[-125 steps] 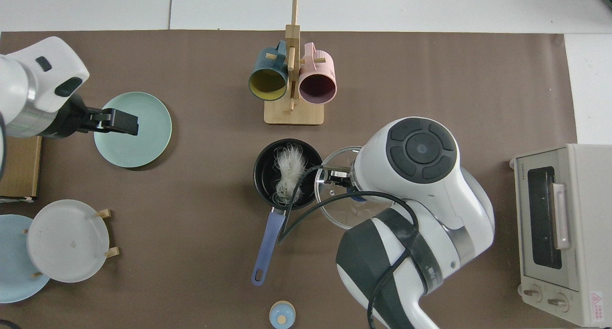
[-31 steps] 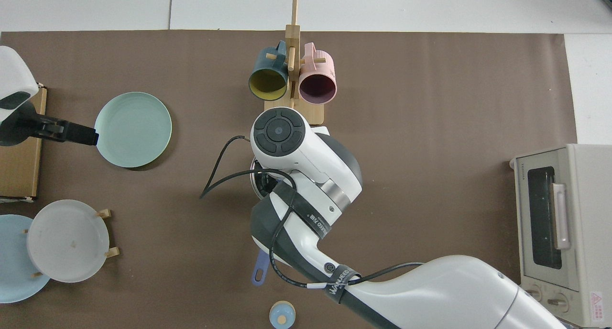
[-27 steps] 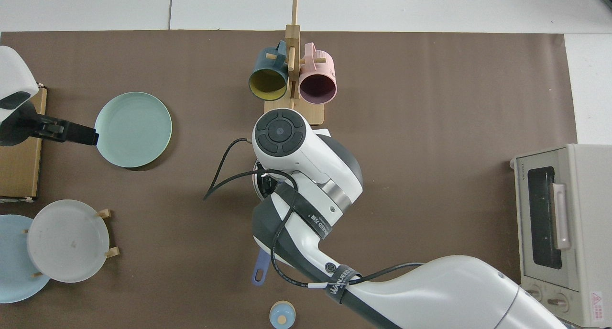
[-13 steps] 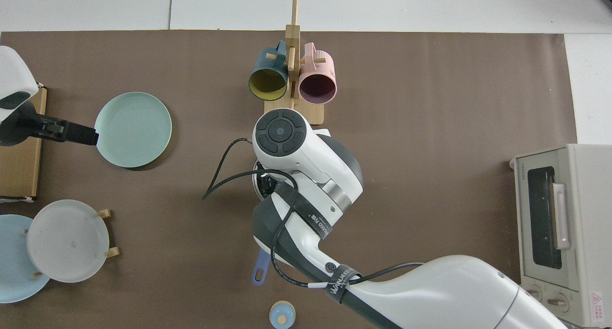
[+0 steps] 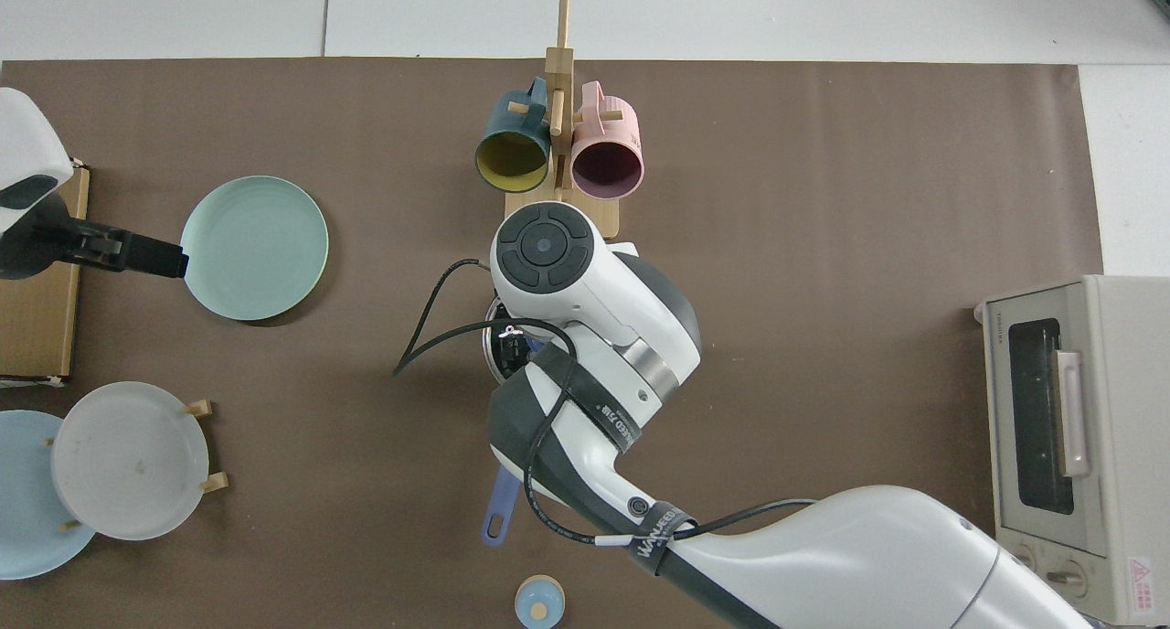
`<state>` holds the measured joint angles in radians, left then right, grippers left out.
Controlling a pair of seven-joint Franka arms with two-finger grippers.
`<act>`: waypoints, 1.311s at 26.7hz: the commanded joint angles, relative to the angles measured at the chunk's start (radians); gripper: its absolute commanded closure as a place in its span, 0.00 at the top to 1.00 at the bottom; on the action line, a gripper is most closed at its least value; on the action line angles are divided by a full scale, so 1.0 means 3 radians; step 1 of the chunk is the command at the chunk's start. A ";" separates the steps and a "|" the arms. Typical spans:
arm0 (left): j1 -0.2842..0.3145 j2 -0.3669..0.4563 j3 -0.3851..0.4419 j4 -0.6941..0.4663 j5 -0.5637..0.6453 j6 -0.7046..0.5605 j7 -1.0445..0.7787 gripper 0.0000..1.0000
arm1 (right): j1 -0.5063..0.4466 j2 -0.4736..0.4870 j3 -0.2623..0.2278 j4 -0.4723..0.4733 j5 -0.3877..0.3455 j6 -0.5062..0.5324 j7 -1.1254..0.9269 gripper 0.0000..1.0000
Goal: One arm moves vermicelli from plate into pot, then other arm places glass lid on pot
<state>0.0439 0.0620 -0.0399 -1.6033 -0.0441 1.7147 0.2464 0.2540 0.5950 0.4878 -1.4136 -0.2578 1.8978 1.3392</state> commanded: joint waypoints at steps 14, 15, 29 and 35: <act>0.0002 -0.0038 -0.0005 -0.0014 0.0070 -0.0025 0.0028 1.00 | -0.0161 -0.0572 0.0143 -0.0069 0.0021 -0.0093 -0.0582 1.00; 0.0002 -0.0038 -0.0005 -0.0014 0.0070 -0.0025 0.0023 1.00 | -0.0212 -0.0618 0.0143 -0.0069 0.0031 -0.0133 -0.0689 1.00; 0.0002 -0.0038 -0.0005 -0.0014 0.0070 -0.0025 0.0023 1.00 | -0.0432 -0.0986 -0.0551 -0.0120 0.0542 -0.0354 -0.2198 1.00; 0.0002 -0.0038 -0.0005 -0.0014 0.0070 -0.0025 0.0028 1.00 | -0.0417 -0.1226 -0.1012 -0.0293 0.0691 -0.0522 -0.2847 1.00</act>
<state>0.0439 0.0620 -0.0399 -1.6033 -0.0441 1.7147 0.2464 0.1263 0.3134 0.2642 -1.4200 -0.0897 1.7765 0.6216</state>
